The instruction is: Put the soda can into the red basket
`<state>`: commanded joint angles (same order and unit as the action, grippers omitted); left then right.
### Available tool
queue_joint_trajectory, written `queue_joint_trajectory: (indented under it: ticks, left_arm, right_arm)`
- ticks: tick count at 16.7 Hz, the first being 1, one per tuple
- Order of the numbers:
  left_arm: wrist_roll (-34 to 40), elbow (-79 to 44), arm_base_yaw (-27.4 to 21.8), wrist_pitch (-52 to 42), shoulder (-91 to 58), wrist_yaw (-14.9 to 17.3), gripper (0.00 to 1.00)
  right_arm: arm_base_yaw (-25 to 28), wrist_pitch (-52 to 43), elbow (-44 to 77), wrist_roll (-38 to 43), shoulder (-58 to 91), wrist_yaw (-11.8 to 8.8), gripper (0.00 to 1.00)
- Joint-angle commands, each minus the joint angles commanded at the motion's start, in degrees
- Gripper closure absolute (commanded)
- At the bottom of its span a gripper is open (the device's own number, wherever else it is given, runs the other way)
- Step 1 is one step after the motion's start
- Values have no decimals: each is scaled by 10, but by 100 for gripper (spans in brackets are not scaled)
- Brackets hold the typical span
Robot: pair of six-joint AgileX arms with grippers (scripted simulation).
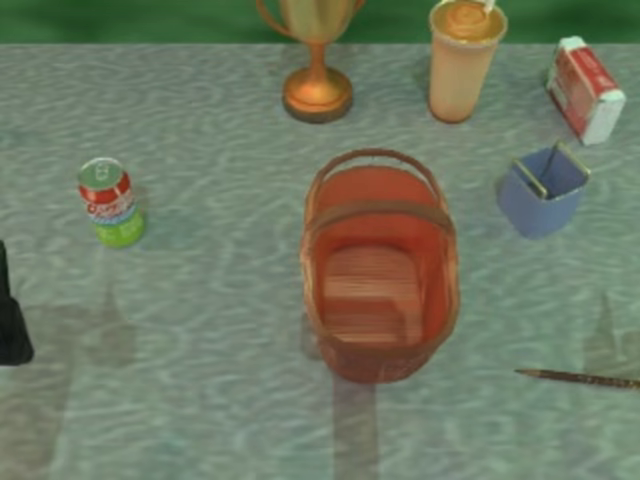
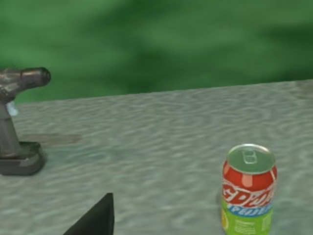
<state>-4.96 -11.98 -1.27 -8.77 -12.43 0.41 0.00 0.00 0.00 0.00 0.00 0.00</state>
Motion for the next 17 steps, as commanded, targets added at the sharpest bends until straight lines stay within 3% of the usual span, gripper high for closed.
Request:
queue_joint_trajectory:
  ticks: [17]
  left_arm:
    - [-294,-853,-48,-537,-987,-2,0]
  right_arm:
    - [0,0,0,0,0,0,0]
